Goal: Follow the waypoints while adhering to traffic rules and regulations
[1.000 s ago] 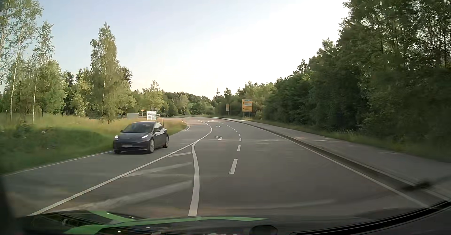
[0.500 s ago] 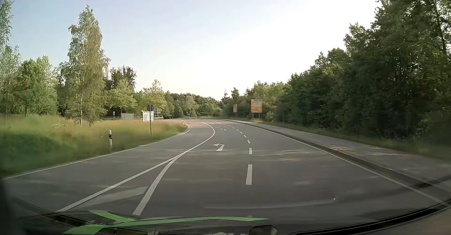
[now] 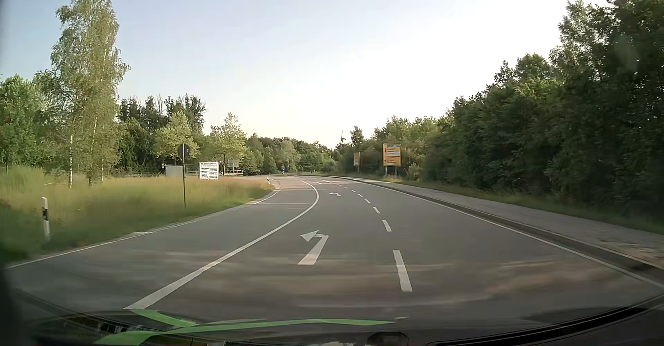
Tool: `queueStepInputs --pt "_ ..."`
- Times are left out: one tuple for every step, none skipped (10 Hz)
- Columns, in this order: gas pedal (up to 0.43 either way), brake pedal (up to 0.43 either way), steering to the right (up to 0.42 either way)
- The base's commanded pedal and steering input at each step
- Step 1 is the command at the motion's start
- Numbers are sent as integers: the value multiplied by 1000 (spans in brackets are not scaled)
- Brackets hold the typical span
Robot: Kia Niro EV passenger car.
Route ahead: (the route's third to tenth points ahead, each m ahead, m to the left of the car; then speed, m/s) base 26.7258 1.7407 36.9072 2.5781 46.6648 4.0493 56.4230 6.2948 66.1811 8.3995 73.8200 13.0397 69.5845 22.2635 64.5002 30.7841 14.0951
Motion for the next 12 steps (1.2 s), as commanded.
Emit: queueStepInputs --pt "0 0 -18" --pt "0 0 -17" --pt "0 0 -16" --pt "0 0 -16" --pt "0 0 -15" --pt "0 0 -13" --pt "0 0 -12" --pt "0 0 -11" --pt "0 0 -10" --pt "0 0 -11" --pt "0 0 -13" --pt "0 0 -15"
